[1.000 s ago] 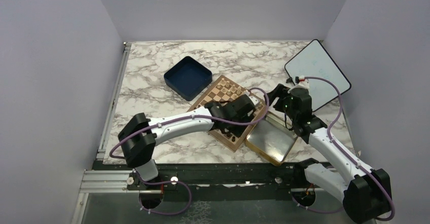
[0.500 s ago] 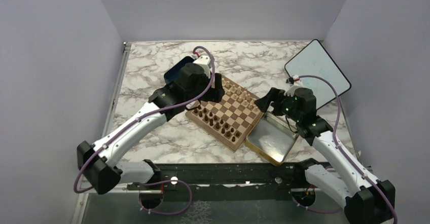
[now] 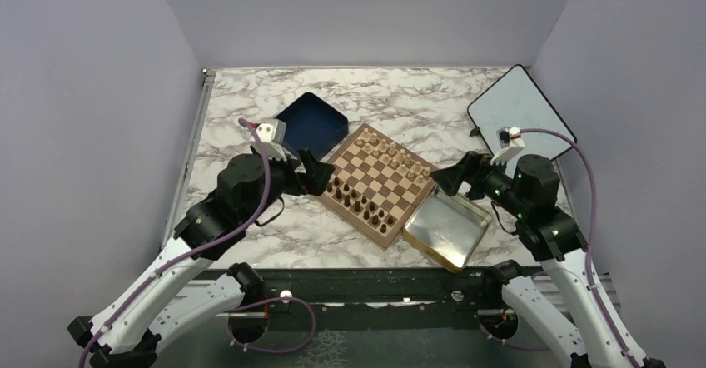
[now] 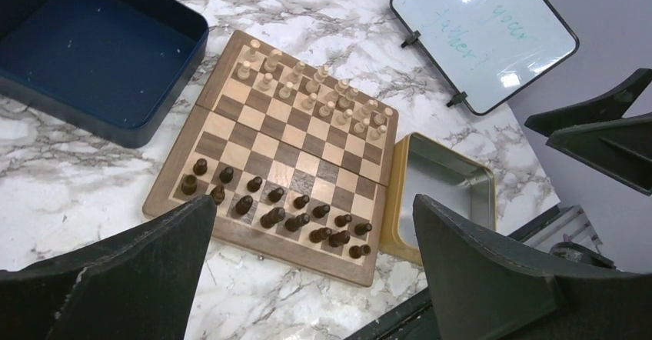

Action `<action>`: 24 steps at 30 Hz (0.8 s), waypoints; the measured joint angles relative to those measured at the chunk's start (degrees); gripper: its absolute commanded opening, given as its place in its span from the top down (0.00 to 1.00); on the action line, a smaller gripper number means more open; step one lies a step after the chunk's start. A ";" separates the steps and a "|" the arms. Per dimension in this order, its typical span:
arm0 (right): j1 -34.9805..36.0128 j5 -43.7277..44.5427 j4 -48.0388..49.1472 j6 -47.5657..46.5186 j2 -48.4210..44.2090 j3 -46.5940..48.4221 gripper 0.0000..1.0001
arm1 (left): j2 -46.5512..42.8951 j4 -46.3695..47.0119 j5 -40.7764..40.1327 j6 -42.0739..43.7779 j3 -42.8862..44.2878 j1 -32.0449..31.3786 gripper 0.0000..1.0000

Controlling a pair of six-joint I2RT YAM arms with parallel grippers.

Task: Set up the chess pieces on the board
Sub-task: Reset both arms

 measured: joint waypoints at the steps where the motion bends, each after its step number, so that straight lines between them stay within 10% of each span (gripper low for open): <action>1: 0.00 -0.17 -0.42 -0.02 -0.98 0.07 0.00 | -1.75 -0.11 -0.24 -0.50 -1.16 0.00 0.01; 24: 0.00 -1.51 -2.01 -0.72 -6.69 -0.81 0.00 | -8.50 -2.21 -4.57 -4.68 -9.88 0.00 0.01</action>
